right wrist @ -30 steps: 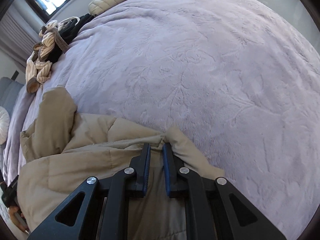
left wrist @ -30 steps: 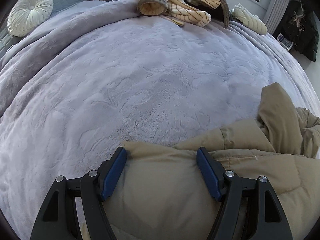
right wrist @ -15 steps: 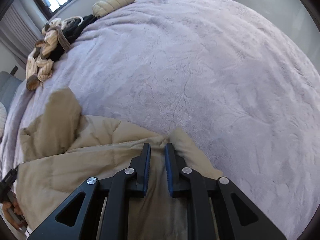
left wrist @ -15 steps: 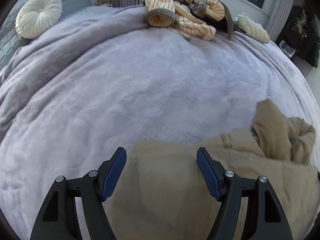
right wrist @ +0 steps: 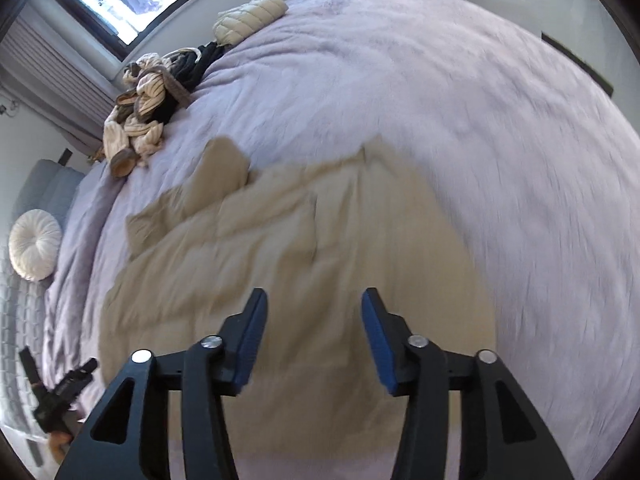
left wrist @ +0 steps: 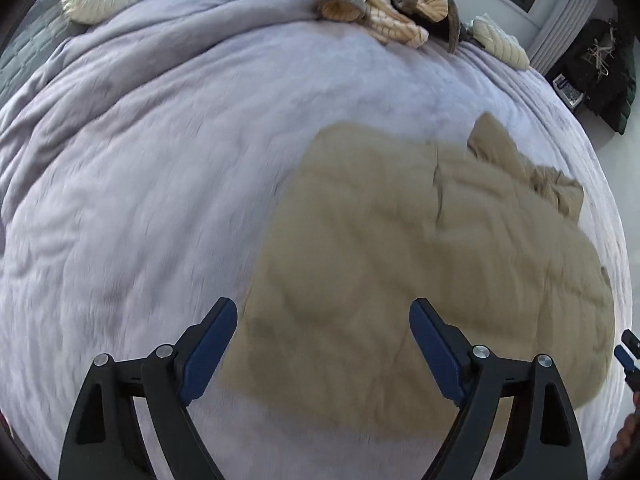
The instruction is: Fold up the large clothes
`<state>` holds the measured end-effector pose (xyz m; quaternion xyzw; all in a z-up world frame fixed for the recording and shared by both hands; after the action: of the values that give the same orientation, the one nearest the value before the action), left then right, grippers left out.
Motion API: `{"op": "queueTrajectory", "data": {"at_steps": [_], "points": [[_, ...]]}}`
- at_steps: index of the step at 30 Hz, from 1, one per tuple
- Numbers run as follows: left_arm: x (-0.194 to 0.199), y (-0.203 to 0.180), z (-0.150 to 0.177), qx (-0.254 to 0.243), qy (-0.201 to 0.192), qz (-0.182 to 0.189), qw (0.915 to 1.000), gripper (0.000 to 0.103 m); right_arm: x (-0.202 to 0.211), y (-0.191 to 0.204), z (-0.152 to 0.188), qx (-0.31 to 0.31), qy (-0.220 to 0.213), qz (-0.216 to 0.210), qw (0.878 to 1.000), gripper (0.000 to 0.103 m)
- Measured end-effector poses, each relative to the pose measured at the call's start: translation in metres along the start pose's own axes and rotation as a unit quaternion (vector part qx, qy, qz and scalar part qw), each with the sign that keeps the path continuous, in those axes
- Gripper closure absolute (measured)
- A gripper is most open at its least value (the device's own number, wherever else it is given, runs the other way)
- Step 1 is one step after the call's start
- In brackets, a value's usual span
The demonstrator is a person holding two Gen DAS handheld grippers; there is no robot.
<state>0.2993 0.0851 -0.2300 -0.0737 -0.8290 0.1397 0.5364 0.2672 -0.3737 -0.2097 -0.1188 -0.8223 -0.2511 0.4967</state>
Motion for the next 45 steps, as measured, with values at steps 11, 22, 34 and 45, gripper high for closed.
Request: {"op": "queueTrajectory", "data": {"at_steps": [11,22,34,45], "points": [[0.006,0.015,0.048,0.058,0.038,0.055,0.9961,0.0,0.005,-0.017,0.078,-0.075,0.057,-0.053,0.994,0.011],[-0.028,0.054,0.064,0.221,0.04,0.157,0.9616,0.0,-0.037,-0.034,0.097,-0.218,0.106,-0.152,0.958,0.008],[-0.076,0.033,0.022,0.241,0.024,0.211,0.9471,0.0,-0.085,-0.01,0.067,-0.261,0.104,-0.207,0.937,0.008],[-0.058,0.016,0.009,0.215,0.01,0.251,0.9437,0.08,-0.091,-0.011,0.065,-0.331,0.116,-0.249,0.903,0.061]]}}
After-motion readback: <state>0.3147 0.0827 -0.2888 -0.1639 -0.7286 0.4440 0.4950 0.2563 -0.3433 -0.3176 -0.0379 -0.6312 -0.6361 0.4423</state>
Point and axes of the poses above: each gripper's, at about its wrist camera, not at the fingertips, and x roughly against the way its jaws point, y to its left, z to its underside, the point moved 9 cm from there along -x, roughly the way its jaws point, and after that the axes turned 10 degrees about z, right-handed, at the moved point
